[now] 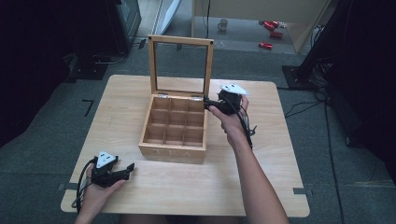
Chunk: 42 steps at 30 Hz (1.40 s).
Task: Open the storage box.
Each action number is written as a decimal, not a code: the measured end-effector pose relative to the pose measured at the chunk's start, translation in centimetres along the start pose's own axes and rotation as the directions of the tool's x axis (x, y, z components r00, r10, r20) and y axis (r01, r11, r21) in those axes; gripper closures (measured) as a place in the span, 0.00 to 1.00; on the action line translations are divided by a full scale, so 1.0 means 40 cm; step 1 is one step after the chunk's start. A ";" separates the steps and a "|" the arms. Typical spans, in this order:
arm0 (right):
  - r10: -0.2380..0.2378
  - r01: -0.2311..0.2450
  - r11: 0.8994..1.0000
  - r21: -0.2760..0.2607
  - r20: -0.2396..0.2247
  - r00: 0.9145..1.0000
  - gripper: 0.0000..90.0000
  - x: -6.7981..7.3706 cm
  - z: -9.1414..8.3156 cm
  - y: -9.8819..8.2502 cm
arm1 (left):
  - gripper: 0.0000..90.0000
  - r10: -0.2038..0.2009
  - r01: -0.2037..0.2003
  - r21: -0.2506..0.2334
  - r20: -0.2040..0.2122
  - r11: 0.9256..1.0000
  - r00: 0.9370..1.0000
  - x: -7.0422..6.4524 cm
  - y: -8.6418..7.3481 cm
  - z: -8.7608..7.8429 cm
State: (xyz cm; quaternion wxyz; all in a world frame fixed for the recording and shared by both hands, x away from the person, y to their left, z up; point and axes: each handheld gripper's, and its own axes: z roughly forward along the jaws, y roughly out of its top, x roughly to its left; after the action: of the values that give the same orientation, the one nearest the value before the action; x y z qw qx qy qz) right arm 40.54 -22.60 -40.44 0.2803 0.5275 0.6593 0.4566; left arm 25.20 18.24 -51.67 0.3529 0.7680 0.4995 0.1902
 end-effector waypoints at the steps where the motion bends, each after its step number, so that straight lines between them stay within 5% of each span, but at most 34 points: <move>1: -0.004 0.004 1.000 0.002 0.002 1.000 0.15 -0.004 -0.011 -0.009 | 0.28 0.004 -0.004 0.002 -0.004 1.000 1.000 -0.002 0.000 0.000; 14: 0.015 -0.016 0.999 0.032 0.024 1.000 0.15 -0.099 -0.135 -0.159 | 0.18 0.073 -0.072 0.035 -0.028 0.997 0.997 -0.019 0.001 0.006; 28: 0.050 -0.052 0.996 0.074 0.033 0.998 0.15 -0.181 -0.274 -0.308 | 0.14 0.068 -0.066 0.041 -0.039 0.997 0.997 -0.019 0.001 0.007; 42: 0.044 -0.059 0.989 0.139 0.110 0.993 0.15 -0.252 -0.392 -0.430 | 0.14 0.067 -0.066 0.040 -0.040 0.997 0.997 -0.020 0.000 0.007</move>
State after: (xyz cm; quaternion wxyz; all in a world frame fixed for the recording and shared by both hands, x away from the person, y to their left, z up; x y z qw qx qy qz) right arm 22.53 -37.45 -50.31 0.2649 0.5865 0.6603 0.3871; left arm 25.04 17.42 -51.80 0.3210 0.7867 0.4845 0.2081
